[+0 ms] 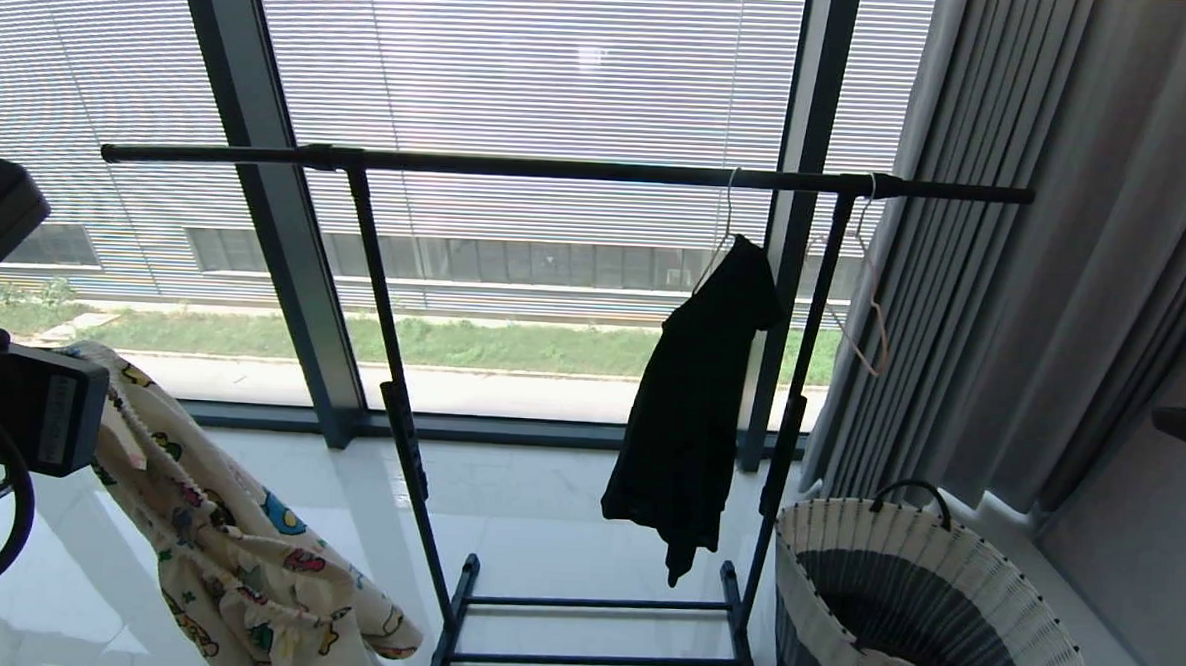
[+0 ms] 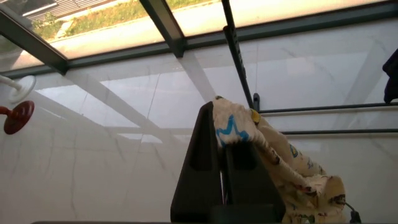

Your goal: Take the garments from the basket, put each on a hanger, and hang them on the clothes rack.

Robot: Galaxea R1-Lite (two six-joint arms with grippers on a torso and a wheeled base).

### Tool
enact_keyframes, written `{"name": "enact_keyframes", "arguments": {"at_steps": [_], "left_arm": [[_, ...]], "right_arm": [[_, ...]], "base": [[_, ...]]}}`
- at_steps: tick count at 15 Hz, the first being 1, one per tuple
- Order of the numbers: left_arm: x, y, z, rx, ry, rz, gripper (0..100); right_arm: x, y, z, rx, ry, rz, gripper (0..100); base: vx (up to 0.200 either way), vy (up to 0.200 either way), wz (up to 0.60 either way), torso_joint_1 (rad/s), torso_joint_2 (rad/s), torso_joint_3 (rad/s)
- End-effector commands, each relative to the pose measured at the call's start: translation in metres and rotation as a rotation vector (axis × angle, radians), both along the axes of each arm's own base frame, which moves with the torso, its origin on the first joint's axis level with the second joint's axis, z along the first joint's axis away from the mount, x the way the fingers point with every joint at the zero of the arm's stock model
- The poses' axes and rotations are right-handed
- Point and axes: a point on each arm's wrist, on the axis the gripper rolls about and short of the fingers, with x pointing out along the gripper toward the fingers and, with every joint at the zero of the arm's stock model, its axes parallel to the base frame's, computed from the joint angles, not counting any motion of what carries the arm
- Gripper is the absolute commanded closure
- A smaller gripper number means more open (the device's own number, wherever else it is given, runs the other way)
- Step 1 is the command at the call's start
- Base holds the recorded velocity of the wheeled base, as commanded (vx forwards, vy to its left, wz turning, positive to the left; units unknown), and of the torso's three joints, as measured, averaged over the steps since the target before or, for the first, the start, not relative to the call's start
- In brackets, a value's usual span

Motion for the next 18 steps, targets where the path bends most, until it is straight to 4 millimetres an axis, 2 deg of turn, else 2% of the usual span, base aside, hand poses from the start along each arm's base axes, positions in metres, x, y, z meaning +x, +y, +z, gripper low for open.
{"name": "enact_keyframes", "arguments": {"at_steps": [1, 2, 7, 13, 18], "left_arm": [[0.0, 0.0, 0.0, 0.0, -0.001, 0.002, 100], [0.0, 0.0, 0.0, -0.001, -0.001, -0.001, 100], [-0.004, -0.002, 0.002, -0.025, -0.009, -0.058, 100], [-0.004, -0.002, 0.002, -0.026, -0.008, -0.059, 100], [-0.004, -0.002, 0.002, -0.026, -0.008, -0.059, 100]], "right_arm": [[0.005, 0.001, 0.0, 0.012, -0.01, 0.02, 0], [0.012, 0.002, 0.001, 0.017, -0.027, 0.025, 0], [0.044, 0.003, 0.003, 0.027, -0.097, -0.006, 0], [0.055, 0.004, -0.001, 0.027, -0.085, -0.01, 0], [0.069, 0.006, -0.016, 0.019, -0.017, -0.015, 0]], "base": [[0.0, 0.0, 0.0, 0.0, 0.0, 0.0], [0.0, 0.0, 0.0, 0.0, 0.0, 0.0], [0.2, 0.0, 0.0, 0.002, -0.01, 0.002], [0.2, 0.0, 0.0, 0.005, 0.0, 0.001], [0.2, 0.0, 0.0, 0.001, 0.0, 0.0]]}}
